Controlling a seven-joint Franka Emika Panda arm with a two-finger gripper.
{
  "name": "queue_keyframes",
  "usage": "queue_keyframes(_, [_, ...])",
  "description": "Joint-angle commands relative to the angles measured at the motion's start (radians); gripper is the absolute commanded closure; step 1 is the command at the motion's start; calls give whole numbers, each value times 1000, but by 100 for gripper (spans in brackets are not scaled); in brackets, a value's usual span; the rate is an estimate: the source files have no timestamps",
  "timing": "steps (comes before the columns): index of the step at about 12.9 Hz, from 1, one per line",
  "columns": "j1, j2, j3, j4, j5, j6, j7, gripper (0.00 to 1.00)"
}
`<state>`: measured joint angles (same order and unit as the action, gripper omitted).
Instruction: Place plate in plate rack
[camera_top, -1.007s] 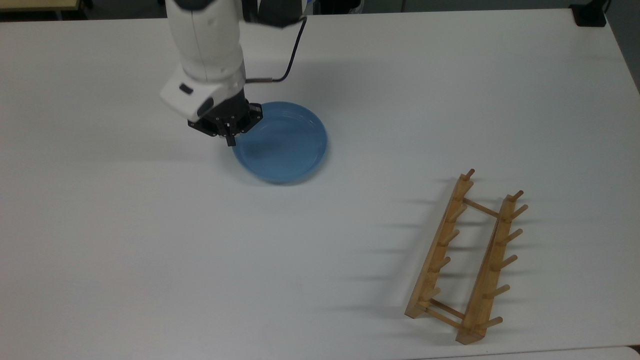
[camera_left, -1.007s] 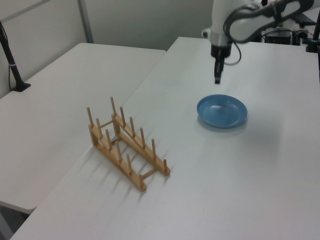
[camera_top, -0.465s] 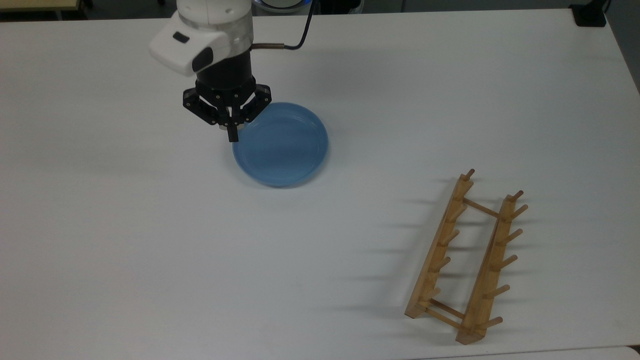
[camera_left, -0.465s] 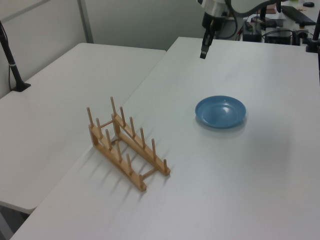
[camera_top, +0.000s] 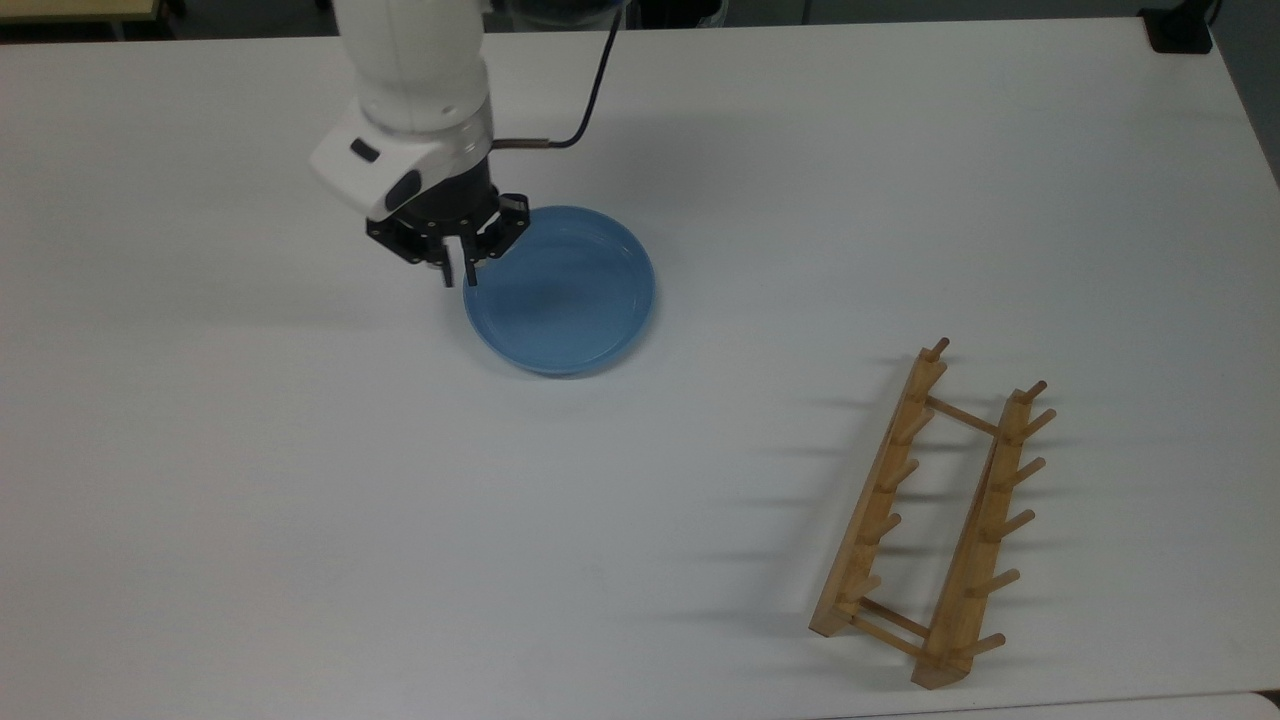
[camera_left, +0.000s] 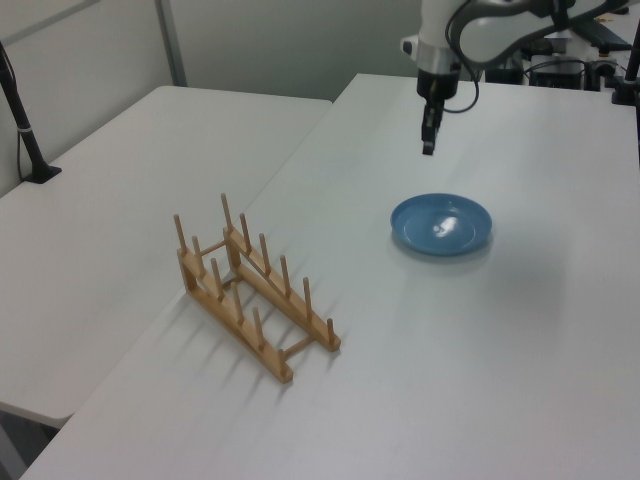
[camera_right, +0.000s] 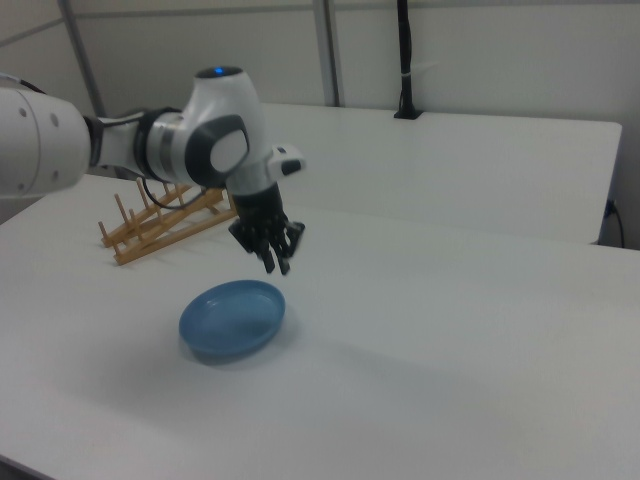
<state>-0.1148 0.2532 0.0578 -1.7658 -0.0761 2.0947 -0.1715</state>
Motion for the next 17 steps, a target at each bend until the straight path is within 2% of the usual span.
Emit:
queue_keyframes(1, [-22,38,1,-43,-13,7,-30,10])
queue_keyframes(6, [-31,112,1,-44,-11,37,-19,10])
queue_keyframes(8, [-29,136,1,-46,-11,48,-3,15])
queue_keyframes(10, [-25,153,1,-50,-10,51,27,31])
queue_keyframes(11, [-22,155,2,-53,-8,50,45,43])
queue_keyframes(12, [-19,155,4,-53,-5,48,56,50])
queue_keyframes(14, [-16,155,25,-53,1,38,102,76])
queue_keyframes(17, [-17,153,39,-52,1,34,141,93])
